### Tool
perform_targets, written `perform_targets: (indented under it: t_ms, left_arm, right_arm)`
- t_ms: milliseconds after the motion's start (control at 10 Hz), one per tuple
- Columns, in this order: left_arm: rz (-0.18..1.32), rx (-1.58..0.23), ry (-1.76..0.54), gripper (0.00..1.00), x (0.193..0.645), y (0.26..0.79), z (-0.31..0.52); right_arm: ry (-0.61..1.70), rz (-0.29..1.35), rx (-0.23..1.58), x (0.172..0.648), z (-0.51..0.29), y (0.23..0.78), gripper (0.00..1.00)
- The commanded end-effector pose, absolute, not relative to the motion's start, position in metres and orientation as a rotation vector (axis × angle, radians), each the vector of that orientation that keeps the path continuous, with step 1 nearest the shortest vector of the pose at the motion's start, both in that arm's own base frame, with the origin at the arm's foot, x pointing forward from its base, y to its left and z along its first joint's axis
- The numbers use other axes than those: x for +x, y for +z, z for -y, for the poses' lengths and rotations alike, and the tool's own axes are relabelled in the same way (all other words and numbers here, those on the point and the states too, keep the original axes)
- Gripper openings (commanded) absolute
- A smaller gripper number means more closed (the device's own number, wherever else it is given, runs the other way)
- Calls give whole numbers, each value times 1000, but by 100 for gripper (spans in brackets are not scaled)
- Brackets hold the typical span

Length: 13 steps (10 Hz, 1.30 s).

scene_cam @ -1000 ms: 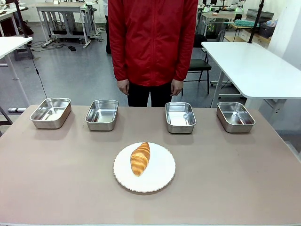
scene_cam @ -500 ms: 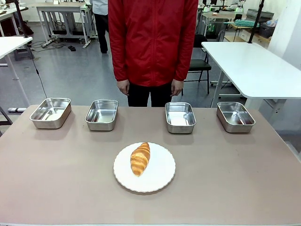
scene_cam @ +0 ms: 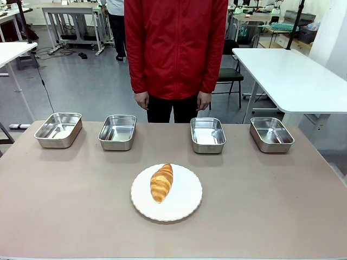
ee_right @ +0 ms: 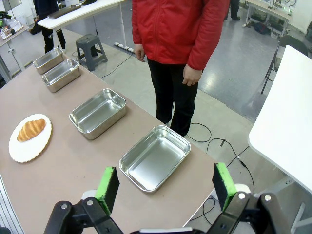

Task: Place the bread in the container.
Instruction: Place the Butter Roll into the Airtight Container indicated by the human.

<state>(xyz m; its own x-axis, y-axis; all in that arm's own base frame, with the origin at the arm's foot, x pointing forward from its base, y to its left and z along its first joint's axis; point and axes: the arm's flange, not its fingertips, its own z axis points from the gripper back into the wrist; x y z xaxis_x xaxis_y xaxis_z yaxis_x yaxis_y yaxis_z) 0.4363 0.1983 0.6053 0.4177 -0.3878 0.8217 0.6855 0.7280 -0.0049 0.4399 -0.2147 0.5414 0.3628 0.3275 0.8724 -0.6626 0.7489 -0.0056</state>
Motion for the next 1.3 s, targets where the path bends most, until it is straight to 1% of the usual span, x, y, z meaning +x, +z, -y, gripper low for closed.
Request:
perform_targets:
  t_ms: [0,1200]
  left_arm:
    - [917,-364,-700,100,436,605,-198]
    - [917,-364,-700,100,436,605,-198]
  right_arm:
    - [661,1018,376,439,215,542,100]
    - [661,1018,376,439,215,542,100]
